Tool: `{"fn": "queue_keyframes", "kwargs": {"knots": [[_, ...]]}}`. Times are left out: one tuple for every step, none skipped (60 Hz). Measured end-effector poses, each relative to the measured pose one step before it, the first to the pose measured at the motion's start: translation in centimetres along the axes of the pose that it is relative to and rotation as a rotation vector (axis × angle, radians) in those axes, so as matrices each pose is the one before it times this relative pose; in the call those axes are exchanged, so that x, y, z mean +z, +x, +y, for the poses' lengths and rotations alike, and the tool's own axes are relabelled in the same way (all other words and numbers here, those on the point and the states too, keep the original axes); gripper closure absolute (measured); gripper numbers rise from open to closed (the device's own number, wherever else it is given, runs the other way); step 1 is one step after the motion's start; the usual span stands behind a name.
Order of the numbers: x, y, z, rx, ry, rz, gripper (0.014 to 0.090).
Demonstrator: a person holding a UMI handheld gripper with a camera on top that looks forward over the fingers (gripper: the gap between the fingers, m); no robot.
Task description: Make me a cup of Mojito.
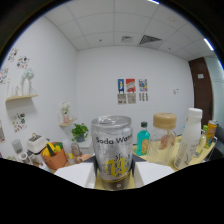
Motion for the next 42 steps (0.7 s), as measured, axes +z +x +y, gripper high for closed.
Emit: {"fn": "queue_keyframes", "kwargs": {"knots": [[-0.007, 0.026, 0.031, -0.0017, 0.00047, 0.00238, 0.0506], [-0.003, 0.025, -0.023, -0.0041, 0.00203, 0.00168, 0.0507], [-0.003, 0.054, 0.004, -0.0047, 0.00086, 0.0025, 0.0507], [-0.004, 0.019, -0.002, -0.0056, 0.00072, 0.00199, 0.0509], [0.004, 0.006, -0.017, -0.0055, 0.00121, 0.00181, 0.0511], [-0.005, -0.007, -0.007, -0.003, 0.0003, 0.00063, 0.0516], [-0.011, -0.013, -0.006, -0.0002, -0.00096, -0.00051, 0.0517], [0.006, -0.019, -0.004, 0.0023, -0.00197, -0.00074, 0.0518], [-0.004, -0.022, 0.002, 0.0026, -0.00169, -0.00084, 0.0518], [0.0, -0.01, -0.01, 0.0003, -0.00192, -0.00054, 0.052], [-0.013, 0.01, 0.021, -0.0022, -0.00217, 0.00122, 0.052], [-0.022, 0.024, 0.008, -0.0023, -0.00143, 0.00199, 0.0523], [-0.034, 0.027, 0.023, -0.0027, -0.00235, 0.00181, 0.0525], [-0.05, 0.012, 0.012, -0.0029, -0.00224, 0.00094, 0.0526], [-0.057, -0.005, 0.025, -0.0033, -0.00243, 0.00068, 0.0528], [-0.091, 0.023, -0.014, -0.0036, -0.00139, 0.00068, 0.0528], [-0.084, 0.052, 0.011, -0.0033, -0.00128, 0.00085, 0.0528], [-0.171, -0.028, 0.034, -0.0026, -0.00105, 0.00034, 0.0532], [-0.185, 0.02, -0.016, -0.0022, -0.00083, -0.00287, 0.0532], [-0.15, -0.065, -0.055, -0.0011, 0.00214, -0.00272, 0.0531], [-0.229, -0.011, -0.089, 0.001, 0.00377, -0.00173, 0.0531], [-0.278, 0.027, -0.097, 0.0017, 0.00394, -0.0006, 0.053], [-0.314, 0.014, -0.125, -0.0007, 0.00338, -0.0013, 0.0532], [-0.34, 0.001, -0.155, -0.0032, 0.00297, -0.00221, 0.0533], [-0.363, 0.014, -0.179, -0.0026, 0.00453, -0.0012, 0.0533], [-0.4, 0.02, -0.218, -0.0003, 0.00632, 0.00015, 0.0533], [-0.467, 0.04, -0.191, -0.0007, 0.00404, 0.00082, 0.0534], [-0.431, 0.041, -0.148, -0.0017, 0.00447, -0.00058, 0.0533], [-0.427, 0.081, -0.147, -0.0005, 0.00378, -0.00067, 0.0532], [-0.418, 0.078, -0.136, -0.0002, 0.00447, -0.00007, 0.0532], [-0.437, 0.093, -0.101, -0.0004, 0.00357, -0.00028, 0.0532], [-0.448, 0.074, -0.071, -0.0016, 0.00195, -0.00114, 0.0533], [-0.454, 0.101, -0.046, -0.0004, 0.00298, -0.00079, 0.0532], [-0.465, 0.132, -0.076, 0.0029, 0.005, 0.00079, 0.0532], [-0.451, 0.158, -0.018, 0.0034, 0.00478, 0.00175, 0.0533], [-0.472, 0.147, 0.059, -0.0008, 0.002, 0.00093, 0.0531], [-0.443, 0.133, 0.121, -0.0029, -0.0002, -0.00033, 0.0531], [-0.558, 0.2, 0.053, -0.0006, 0.00019, 0.00142, 0.0534], [-0.403, 0.213, 0.15, 0.0028, 0.00103, 0.00364, 0.0534], [-0.394, 0.213, 0.193, 0.0021, -0.00003, 0.00357, 0.0534], [-0.473, 0.105, 0.323, -0.0008, -0.00305, 0.00283, 0.0534], [-0.376, 0.234, 0.36, -0.002, -0.005, 0.00148, 0.0535]]}}
